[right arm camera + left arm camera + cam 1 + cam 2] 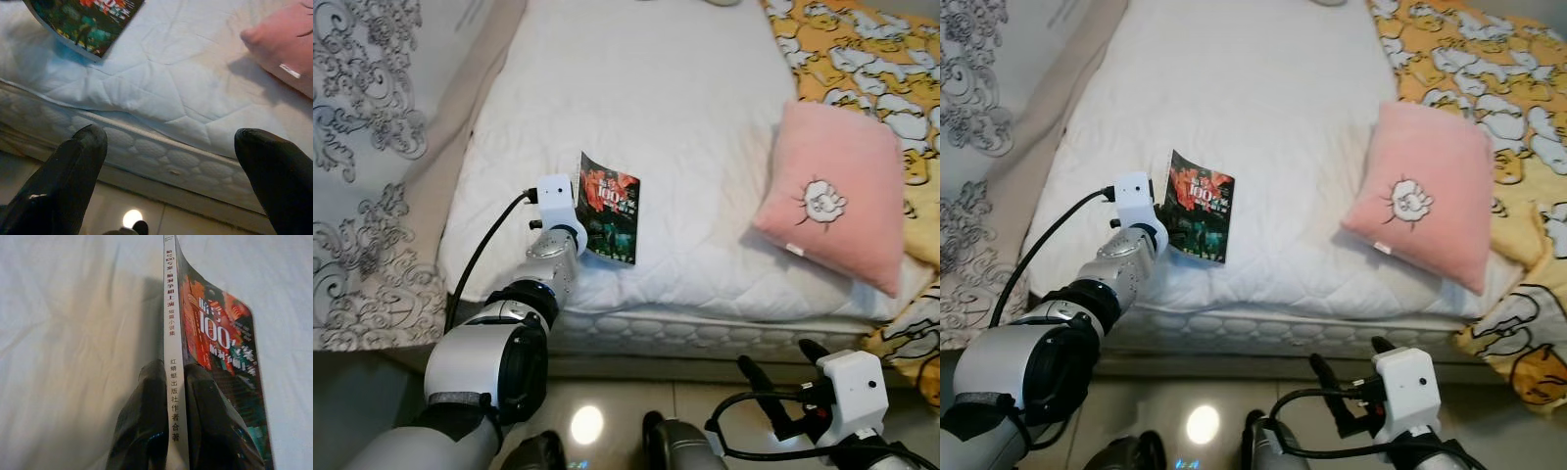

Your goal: Clean up the room

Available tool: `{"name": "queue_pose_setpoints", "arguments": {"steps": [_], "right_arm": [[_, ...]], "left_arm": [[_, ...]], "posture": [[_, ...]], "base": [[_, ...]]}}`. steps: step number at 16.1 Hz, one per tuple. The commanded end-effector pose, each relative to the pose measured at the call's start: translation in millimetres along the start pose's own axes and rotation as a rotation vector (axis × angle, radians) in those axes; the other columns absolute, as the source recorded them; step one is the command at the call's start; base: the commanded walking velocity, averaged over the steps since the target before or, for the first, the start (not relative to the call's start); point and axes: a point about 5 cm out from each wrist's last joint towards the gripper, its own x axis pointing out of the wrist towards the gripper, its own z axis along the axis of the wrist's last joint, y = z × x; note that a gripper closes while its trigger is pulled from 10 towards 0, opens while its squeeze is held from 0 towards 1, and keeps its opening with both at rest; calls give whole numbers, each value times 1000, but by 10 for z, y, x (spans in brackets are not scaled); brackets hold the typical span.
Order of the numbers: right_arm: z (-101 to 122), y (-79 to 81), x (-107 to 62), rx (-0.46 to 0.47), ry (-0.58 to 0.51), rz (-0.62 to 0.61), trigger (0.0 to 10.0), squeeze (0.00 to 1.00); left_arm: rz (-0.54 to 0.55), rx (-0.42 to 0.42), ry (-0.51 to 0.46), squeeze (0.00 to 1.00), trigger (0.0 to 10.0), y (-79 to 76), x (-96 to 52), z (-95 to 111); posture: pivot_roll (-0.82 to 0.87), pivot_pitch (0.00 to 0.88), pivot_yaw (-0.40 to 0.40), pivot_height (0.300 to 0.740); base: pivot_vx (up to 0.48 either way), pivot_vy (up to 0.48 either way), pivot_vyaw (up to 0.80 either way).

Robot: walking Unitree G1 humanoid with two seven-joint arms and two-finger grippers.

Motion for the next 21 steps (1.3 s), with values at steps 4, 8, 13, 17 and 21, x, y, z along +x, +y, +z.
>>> {"name": "queue_pose_setpoints", "arguments": {"steps": [4, 8, 13, 17, 21], "right_arm": [[-24, 25, -142, 17, 28, -36, 10000, 0], [-40, 38, -206, 21, 42, -55, 10000, 0], [-54, 54, -237, 26, 56, -63, 10000, 0], [-57, 54, -239, 25, 63, -60, 10000, 0], [-80, 62, -234, 30, 69, -61, 10000, 0]], "left_arm": [[39, 33, -15, 0, 10000, 67, 7, 55], [78, 59, -53, 0, 10000, 138, 18, 188], [78, 93, -48, 1000, 10000, 195, 20, 208], [31, 179, -63, 1000, 10000, 138, 27, 263], [22, 417, -147, 1000, 10000, 174, 31, 515]], "posture": [[-453, 247, -61, 740], [-469, 257, -52, 740], [-464, 267, -52, 740], [-463, 270, -56, 740], [-450, 267, -55, 740]], "base": [[0, 0, 0], [0, 0, 0], [0, 0, 0], [0, 0, 0], [0, 0, 0]]}}
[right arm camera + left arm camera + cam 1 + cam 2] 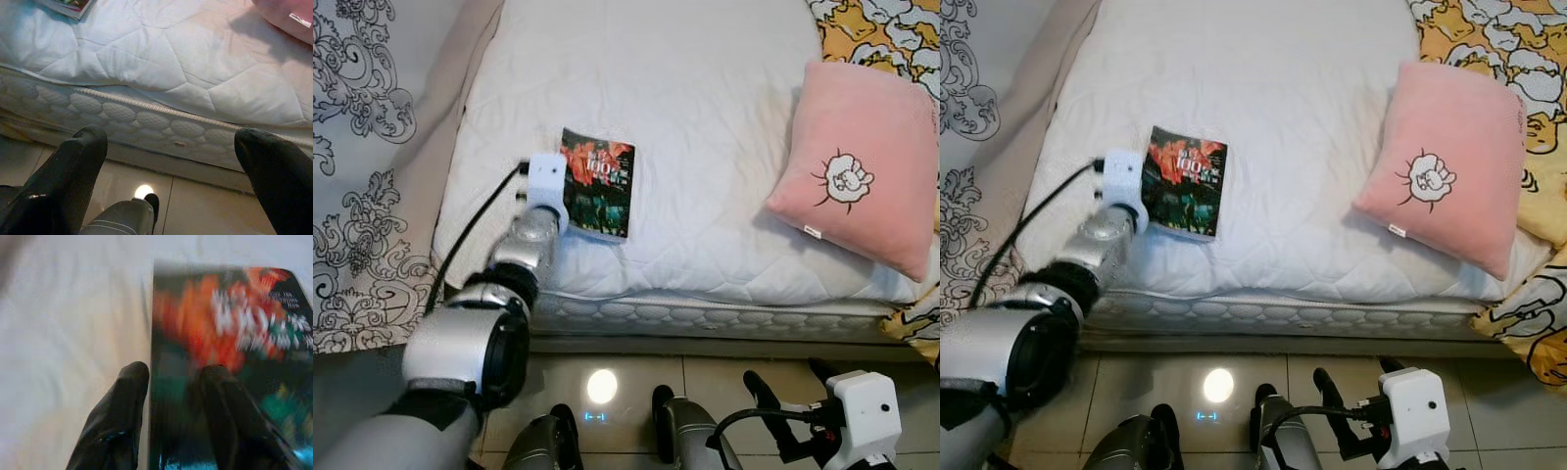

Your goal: Clean up the room

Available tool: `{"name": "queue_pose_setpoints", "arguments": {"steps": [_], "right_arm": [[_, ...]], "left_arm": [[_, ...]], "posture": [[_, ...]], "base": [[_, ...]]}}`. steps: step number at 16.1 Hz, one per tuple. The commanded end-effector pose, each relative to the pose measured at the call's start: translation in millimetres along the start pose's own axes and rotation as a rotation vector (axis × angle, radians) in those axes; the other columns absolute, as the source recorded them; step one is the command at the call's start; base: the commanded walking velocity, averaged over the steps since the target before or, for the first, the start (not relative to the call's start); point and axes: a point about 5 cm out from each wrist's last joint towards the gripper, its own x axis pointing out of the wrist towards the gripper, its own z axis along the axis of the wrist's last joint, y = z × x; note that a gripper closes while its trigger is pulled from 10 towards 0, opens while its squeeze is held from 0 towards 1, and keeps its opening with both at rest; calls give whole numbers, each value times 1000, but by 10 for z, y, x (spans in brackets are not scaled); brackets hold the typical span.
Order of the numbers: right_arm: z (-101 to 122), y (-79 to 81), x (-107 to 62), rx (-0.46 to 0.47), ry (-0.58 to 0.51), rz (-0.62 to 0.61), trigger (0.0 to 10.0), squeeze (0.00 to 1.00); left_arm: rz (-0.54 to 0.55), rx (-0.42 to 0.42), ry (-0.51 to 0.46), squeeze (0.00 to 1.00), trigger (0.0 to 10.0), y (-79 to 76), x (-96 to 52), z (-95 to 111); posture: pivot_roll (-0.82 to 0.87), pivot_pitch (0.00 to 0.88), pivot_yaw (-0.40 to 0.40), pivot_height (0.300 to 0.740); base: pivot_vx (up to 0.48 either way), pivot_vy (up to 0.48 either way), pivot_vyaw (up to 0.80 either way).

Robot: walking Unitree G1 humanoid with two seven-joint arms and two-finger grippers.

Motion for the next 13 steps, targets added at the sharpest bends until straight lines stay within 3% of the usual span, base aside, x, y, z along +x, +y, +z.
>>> {"name": "queue_pose_setpoints", "arguments": {"steps": [1, 3, 6, 7, 8, 10, 11, 13], "right_arm": [[-55, -3, -26, 5, 36, -8, 10000, 0], [-74, 13, 0, 11, 42, 2, 10000, 0], [-101, 11, 57, 13, 48, 13, 10000, 0], [-103, 10, 108, 10, 37, 17, 10000, 0], [-39, 20, 218, 9, -14, 14, 10000, 0], [51, 2, 404, 5, -81, -4, 10000, 0], [168, -113, 638, -7, -170, -88, 10000, 0], [294, -334, 877, -123, -226, -257, 10000, 0]], "left_arm": [[-13, 49, -35, 1000, 10000, 18, 15, 105], [-11, 100, -36, 1000, 10000, 56, 16, 109], [-27, 87, -7, 1000, 10000, 38, 5, 26], [-12, 56, -8, 1000, 10000, 59, 5, 22], [-26, -29, -25, 1000, 10000, 46, 10, 70], [-75, -69, -52, 0, 10000, -22, 6, 91], [-82, -143, -108, 0, 10000, -8, -9, 97], [-69, -202, -157, 0, 10000, 29, -59, -24]], "posture": [[-444, 265, -52, 740], [-433, 257, -52, 740], [-423, 244, -54, 740], [-404, 224, -45, 740], [-383, 194, -28, 740], [-328, 124, -3, 740], [-270, 66, 15, 740], [-211, 2, 36, 740]], "base": [[0, 0, 0], [0, 0, 0], [0, 0, 0], [0, 0, 0], [0, 0, 0], [0, 0, 0], [0, 0, 0], [0, 0, 0]]}}
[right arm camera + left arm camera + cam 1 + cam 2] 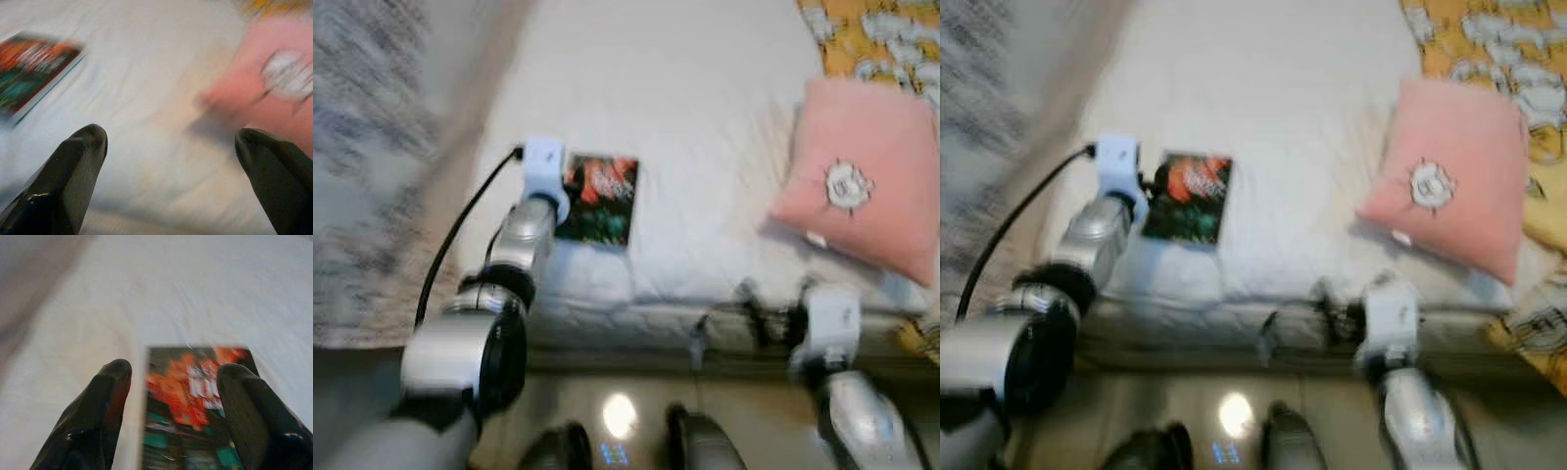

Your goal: Clean up the room

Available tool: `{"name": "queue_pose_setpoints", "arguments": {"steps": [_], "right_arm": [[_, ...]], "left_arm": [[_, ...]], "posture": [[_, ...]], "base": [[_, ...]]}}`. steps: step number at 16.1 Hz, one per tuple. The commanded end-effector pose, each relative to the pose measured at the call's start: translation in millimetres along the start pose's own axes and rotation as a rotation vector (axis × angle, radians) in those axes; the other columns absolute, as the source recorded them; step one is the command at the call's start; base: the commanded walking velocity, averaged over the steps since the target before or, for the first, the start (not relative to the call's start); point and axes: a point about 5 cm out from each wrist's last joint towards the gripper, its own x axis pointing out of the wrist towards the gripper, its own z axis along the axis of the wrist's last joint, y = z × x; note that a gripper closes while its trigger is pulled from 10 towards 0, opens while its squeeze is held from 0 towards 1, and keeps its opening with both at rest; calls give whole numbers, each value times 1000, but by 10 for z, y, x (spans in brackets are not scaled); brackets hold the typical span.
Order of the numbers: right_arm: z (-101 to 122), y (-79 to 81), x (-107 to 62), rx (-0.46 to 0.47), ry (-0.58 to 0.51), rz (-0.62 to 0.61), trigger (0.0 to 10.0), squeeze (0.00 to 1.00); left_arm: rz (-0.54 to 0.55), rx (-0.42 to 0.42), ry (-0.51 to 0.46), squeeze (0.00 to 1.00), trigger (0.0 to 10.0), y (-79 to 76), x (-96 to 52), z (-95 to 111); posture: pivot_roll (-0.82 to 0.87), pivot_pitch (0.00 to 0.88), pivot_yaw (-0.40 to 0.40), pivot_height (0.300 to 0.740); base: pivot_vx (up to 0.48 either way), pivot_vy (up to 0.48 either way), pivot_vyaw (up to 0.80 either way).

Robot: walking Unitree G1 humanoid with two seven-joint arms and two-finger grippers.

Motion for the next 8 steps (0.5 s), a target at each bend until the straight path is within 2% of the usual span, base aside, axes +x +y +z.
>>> {"name": "queue_pose_setpoints", "arguments": {"steps": [1, 2, 3, 4, 5, 6, 7, 8], "right_arm": [[-43, -56, 8, -8, 2, -30, 10000, 0], [-24, -65, 58, 5, -11, -31, 10000, 0], [18, -138, 198, 58, -45, -76, 10000, 0], [-11, -169, 264, 93, -43, -102, 10000, 0], [-38, -163, 303, 100, -33, -108, 10000, 0], [-61, -151, 340, 108, -30, -111, 10000, 0], [-88, -103, 421, 114, -35, -109, 10000, 0], [-111, -58, 485, 70, -32, -117, 10000, 0]], "left_arm": [[-2, -97, -46, 231, 10000, 31, -41, -33], [-35, -101, -70, 1000, 10000, -11, -81, -83], [-143, -102, -132, 1000, 10000, -197, -283, -265], [-168, -102, -132, 1000, 10000, -295, -380, -359], [-169, -106, -126, 796, 10000, -324, -403, -400], [-177, -104, -109, 0, 10000, -358, -414, -444], [-210, -75, -115, 0, 10000, -458, -438, -482], [-235, -68, -125, 0, 10000, -517, -447, -468]], "posture": [[-203, 0, 37, 740], [-183, 0, 44, 740], [-141, 0, 48, 740], [-117, 0, 47, 740], [-108, 0, 50, 740], [-104, 0, 50, 740], [-90, 0, 47, 740], [-92, 0, 48, 740]], "base": [[0, 0, 0], [0, 0, 0], [0, 0, 0], [0, 0, 0], [0, 0, 0], [0, 0, 0], [0, -472, 0], [0, -428, 0]]}}
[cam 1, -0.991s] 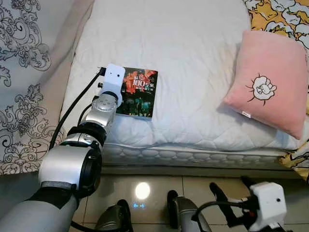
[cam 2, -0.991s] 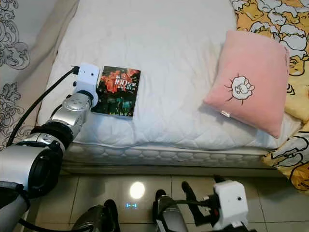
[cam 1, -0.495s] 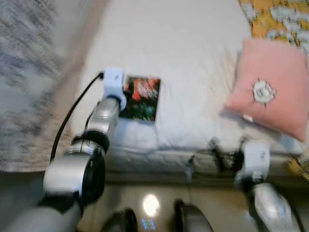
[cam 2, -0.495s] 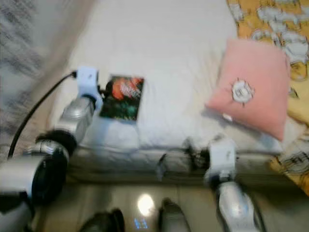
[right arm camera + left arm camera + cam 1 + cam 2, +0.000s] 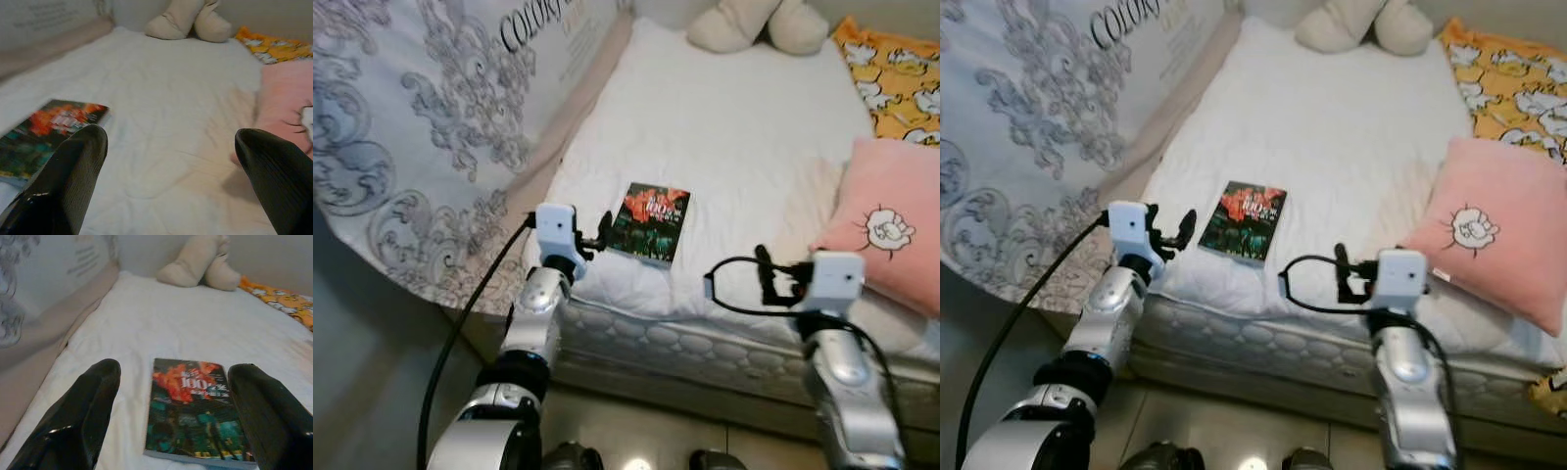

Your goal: Clean up the room

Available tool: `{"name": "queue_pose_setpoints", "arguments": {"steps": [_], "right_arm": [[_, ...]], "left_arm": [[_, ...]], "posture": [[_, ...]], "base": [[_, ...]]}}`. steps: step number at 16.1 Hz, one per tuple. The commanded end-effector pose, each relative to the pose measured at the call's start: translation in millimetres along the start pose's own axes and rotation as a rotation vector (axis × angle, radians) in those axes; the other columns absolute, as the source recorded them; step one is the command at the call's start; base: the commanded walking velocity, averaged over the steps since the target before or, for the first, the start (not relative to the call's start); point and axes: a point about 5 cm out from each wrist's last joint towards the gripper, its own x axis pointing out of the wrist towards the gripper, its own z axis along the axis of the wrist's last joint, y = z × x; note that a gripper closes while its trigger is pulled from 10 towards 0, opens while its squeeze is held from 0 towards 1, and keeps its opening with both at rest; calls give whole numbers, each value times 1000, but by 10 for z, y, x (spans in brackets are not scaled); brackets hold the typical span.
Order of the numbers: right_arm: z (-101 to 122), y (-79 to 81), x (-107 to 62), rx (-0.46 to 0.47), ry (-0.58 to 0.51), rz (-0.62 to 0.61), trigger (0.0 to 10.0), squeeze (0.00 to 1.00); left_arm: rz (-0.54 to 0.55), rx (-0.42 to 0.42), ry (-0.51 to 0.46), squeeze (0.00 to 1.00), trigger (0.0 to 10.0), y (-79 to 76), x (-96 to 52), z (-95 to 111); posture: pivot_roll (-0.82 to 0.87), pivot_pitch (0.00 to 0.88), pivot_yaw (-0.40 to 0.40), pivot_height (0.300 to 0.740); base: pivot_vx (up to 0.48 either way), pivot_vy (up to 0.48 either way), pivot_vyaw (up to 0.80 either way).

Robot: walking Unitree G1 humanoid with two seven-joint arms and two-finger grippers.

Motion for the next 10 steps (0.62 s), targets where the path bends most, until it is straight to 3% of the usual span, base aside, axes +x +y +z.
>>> {"name": "queue_pose_setpoints", "arguments": {"steps": [1, 3, 4, 5, 10], "right_arm": [[-28, 16, 49, -60, 7, -24, 10000, 0], [-49, 49, 70, -55, 11, -25, 10000, 0], [-55, 46, 56, -24, -3, -37, 10000, 894], [-73, 32, 32, -24, -7, -41, 10000, 1000], [-141, 5, 19, -1, -27, -29, 10000, 1000]], "left_arm": [[-49, 15, -23, 0, 10000, -118, 49, 73], [-49, 18, -20, 0, 10000, -106, 54, 92], [-54, 29, -16, 0, 10000, -100, 46, 97], [-44, 26, -12, 0, 10000, -85, 45, 91], [-23, 35, -4, 0, 10000, -65, 52, 58]], "posture": [[-98, 0, 48, 740], [-103, 0, 52, 740], [-108, 0, 53, 740], [-113, 0, 54, 740], [-121, 0, 49, 740]], "base": [[0, -428, 0], [0, -428, 0], [0, -428, 0], [0, -428, 0], [0, -425, 0]]}}
